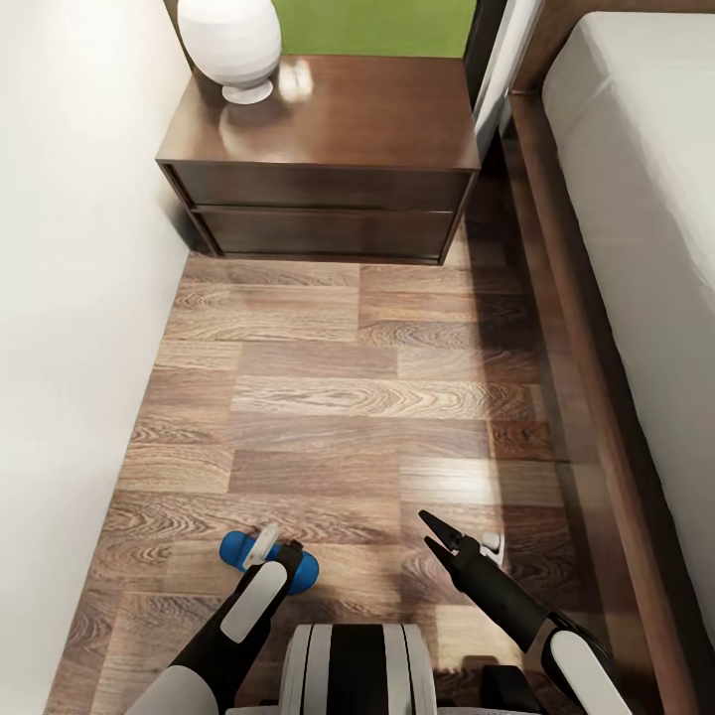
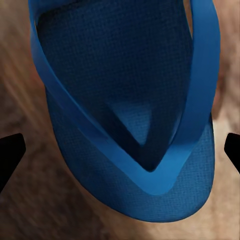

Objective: In the bedroom, move the book from the bed onto either nightstand, and place the two sandals side by side next to the bed.

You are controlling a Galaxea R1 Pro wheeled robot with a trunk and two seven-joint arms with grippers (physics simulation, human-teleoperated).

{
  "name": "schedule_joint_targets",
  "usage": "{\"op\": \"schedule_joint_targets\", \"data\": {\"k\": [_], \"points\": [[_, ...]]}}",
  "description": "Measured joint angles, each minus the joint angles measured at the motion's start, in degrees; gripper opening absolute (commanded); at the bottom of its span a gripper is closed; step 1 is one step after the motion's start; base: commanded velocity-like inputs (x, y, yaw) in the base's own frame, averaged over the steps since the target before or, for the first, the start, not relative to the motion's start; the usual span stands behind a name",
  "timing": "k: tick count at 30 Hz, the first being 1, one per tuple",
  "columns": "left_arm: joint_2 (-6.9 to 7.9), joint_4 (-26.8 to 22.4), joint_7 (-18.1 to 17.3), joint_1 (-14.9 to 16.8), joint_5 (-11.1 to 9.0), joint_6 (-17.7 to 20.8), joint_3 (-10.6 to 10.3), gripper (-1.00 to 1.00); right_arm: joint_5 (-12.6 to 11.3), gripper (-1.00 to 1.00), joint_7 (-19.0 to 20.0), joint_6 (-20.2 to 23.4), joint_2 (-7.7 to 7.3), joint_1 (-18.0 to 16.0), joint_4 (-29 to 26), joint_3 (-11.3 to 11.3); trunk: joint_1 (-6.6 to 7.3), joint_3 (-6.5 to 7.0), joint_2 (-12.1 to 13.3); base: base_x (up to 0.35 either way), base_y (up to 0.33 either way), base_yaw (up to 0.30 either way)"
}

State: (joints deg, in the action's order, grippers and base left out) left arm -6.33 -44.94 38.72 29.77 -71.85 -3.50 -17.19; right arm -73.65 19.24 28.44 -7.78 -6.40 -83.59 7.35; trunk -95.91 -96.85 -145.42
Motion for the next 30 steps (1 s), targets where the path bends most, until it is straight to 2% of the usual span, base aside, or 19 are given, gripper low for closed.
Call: {"op": "schedule_joint_targets", "data": {"k": [1,27,30], "points": [[0.02,0.0,0.0,0.0,0.0,0.0,0.02,-1.0,0.0,1.0,0.0,-0.02,0.0,0.0,0.0,0.0,0.0,0.0,0.0,0.0,0.0,0.0],[-0.03,0.01,0.05,0.0,-0.13,0.01,-0.03,-1.0,0.0,1.0,0.0,-0.06,-0.01,0.0,-0.09,0.09,0.0,0.0,0.0,0.0,0.0,0.0],[0.0,-0.08,0.08,0.0,0.01,0.02,-0.02,-1.0,0.05,1.0,0.0,-0.14,0.01,0.0,-0.1,0.22,0.08,0.66,0.04,0.0,0.0,0.0]]}}
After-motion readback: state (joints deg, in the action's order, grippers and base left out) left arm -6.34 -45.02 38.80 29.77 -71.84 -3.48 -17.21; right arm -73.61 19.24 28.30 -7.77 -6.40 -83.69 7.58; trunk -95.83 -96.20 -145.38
